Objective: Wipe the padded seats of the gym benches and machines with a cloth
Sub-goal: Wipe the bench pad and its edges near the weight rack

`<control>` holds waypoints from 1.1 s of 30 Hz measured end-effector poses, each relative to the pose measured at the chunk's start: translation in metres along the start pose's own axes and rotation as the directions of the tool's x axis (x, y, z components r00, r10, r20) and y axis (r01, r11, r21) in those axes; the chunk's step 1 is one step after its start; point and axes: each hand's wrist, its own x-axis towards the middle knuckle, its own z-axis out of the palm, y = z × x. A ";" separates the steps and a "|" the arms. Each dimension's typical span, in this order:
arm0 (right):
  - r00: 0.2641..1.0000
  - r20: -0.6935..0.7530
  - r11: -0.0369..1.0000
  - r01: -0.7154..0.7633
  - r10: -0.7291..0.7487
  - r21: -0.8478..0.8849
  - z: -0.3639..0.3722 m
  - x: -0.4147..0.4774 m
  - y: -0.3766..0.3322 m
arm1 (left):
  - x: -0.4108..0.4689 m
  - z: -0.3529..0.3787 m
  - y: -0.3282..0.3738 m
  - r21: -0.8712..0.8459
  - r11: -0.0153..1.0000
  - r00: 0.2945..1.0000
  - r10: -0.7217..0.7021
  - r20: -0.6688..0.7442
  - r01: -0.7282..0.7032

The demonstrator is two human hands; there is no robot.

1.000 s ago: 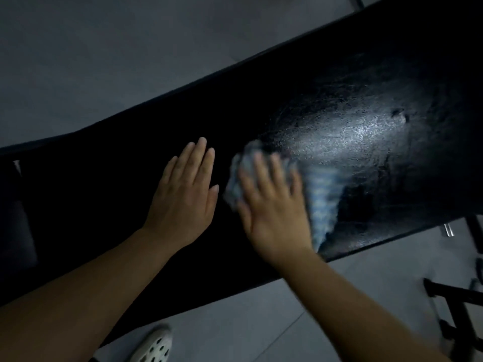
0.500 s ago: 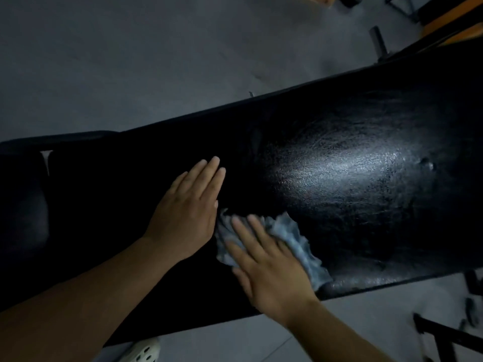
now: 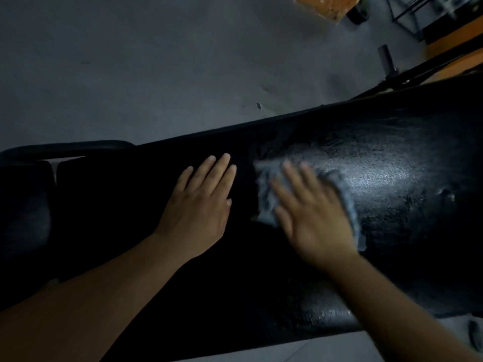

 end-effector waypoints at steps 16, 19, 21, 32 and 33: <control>0.933 -0.056 0.934 -0.354 0.356 0.045 -0.018 0.108 -0.003 | -0.008 0.005 -0.027 -0.033 0.997 0.997 -0.073 0.029 0.074; 0.982 -0.038 0.982 -0.182 0.184 0.047 -0.001 0.098 -0.061 | -0.007 0.004 -0.026 -0.025 0.996 0.996 -0.090 0.020 0.091; 1.000 0.015 0.998 0.015 -0.016 0.069 0.010 0.034 -0.087 | -0.012 0.004 -0.026 -0.031 0.996 0.996 -0.085 0.023 0.086; 0.995 -0.012 0.993 -0.094 0.095 0.073 0.013 0.035 -0.086 | -0.038 0.013 -0.016 -0.025 0.994 0.994 -0.104 0.016 0.104; 1.000 0.008 0.997 0.004 -0.005 0.080 0.017 0.008 -0.091 | -0.039 0.014 -0.014 -0.024 0.995 0.995 -0.098 0.008 0.098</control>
